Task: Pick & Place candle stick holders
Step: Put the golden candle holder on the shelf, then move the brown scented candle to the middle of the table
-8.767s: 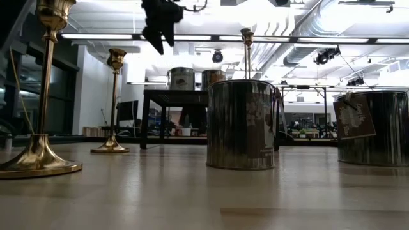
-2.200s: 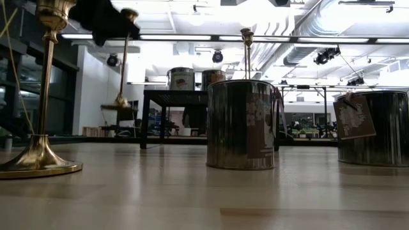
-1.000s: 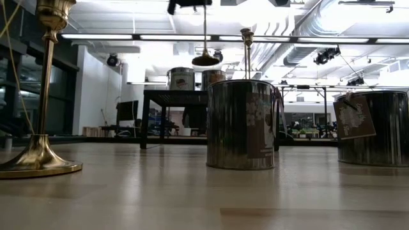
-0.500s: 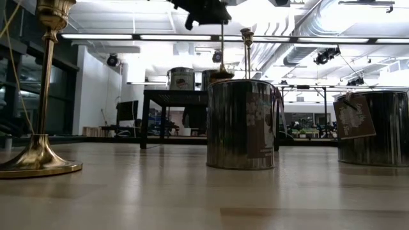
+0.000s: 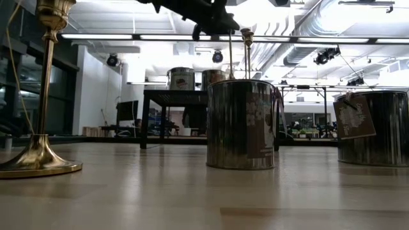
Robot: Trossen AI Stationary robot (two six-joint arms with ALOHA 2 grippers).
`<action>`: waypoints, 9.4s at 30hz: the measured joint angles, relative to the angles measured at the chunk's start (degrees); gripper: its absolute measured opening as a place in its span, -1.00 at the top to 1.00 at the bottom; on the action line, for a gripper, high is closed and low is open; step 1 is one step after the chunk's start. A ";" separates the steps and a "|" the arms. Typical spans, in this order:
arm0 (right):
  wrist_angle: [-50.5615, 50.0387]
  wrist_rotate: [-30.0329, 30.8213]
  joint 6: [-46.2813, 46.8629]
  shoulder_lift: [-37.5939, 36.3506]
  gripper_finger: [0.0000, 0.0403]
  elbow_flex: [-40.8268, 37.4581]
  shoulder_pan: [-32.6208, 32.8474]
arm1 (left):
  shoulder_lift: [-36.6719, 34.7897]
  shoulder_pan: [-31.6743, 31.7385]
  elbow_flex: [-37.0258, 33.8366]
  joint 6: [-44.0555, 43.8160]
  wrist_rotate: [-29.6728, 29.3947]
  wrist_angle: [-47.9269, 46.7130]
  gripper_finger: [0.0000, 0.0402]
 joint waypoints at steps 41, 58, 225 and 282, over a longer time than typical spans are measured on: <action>0.04 0.00 0.00 0.00 0.14 0.02 0.01 | 4.08 0.09 0.13 -3.23 1.21 3.72 0.54; 0.01 0.00 0.00 0.00 0.14 0.00 -0.01 | 4.84 -0.15 0.31 1.41 2.08 4.99 0.54; 0.03 0.02 0.00 0.00 0.14 0.02 0.00 | -95.19 -19.30 -80.59 -4.70 4.09 -9.47 0.99; -10.28 0.09 1.94 0.00 0.14 -0.01 4.07 | -95.15 -19.28 -80.75 -4.72 4.00 -8.64 1.00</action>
